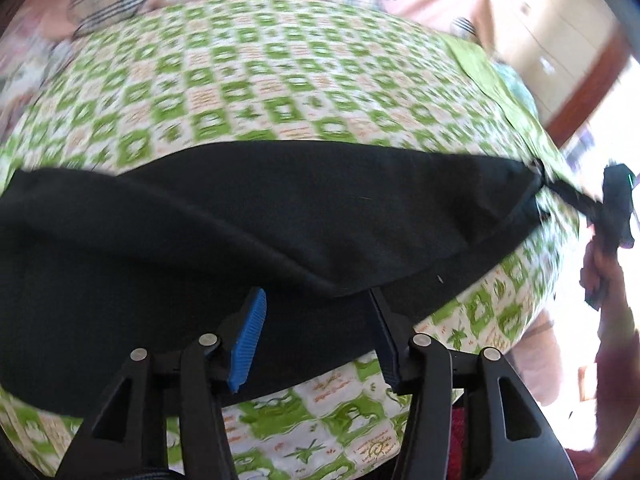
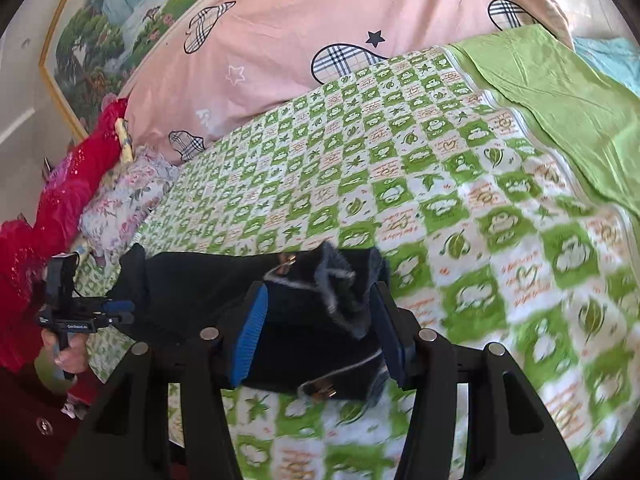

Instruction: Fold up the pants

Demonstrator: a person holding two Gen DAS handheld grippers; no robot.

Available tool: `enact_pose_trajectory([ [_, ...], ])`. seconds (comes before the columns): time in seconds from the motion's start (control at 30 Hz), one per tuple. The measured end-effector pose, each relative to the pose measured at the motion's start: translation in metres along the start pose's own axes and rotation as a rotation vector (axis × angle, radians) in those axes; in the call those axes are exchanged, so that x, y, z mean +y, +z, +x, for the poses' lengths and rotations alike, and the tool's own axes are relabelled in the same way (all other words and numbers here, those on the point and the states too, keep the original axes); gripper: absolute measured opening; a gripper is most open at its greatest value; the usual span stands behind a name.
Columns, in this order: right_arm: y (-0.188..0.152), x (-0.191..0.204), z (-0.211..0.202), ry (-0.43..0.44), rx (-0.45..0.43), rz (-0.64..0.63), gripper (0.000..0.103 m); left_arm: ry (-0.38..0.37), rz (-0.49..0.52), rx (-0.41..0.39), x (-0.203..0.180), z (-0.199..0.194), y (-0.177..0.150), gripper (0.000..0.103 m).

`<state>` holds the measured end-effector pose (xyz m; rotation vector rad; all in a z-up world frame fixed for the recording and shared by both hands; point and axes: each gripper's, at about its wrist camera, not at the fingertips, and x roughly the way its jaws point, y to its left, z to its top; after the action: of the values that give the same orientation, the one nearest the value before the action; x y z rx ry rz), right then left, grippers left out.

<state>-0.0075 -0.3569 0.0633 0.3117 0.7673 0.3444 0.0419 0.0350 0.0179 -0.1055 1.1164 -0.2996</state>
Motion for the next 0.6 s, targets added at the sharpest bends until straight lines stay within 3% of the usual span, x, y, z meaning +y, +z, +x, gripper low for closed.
enact_pose_trajectory([
  [0.1,-0.014,0.014,-0.004,0.015,-0.028,0.040,0.054,0.005,-0.100,0.000,0.020,-0.004,0.002,0.059],
  [0.17,-0.023,0.021,-0.007,0.040,-0.073,0.090,0.054,-0.003,-0.167,0.003,0.033,-0.006,0.006,0.067],
  [0.37,-0.031,0.025,0.025,0.061,-0.012,0.244,0.055,-0.011,-0.349,0.057,0.059,0.006,0.024,0.070],
  [0.5,-0.023,0.019,0.042,0.021,-0.015,0.324,0.055,0.072,-0.379,0.078,0.064,0.021,0.037,0.071],
  [0.53,-0.021,0.018,0.046,0.002,-0.014,0.330,0.055,0.089,-0.388,0.086,0.065,0.025,0.038,0.069],
  [0.6,-0.017,0.017,0.050,-0.038,-0.019,0.331,0.053,0.132,-0.402,0.094,0.067,0.032,0.038,0.054],
])
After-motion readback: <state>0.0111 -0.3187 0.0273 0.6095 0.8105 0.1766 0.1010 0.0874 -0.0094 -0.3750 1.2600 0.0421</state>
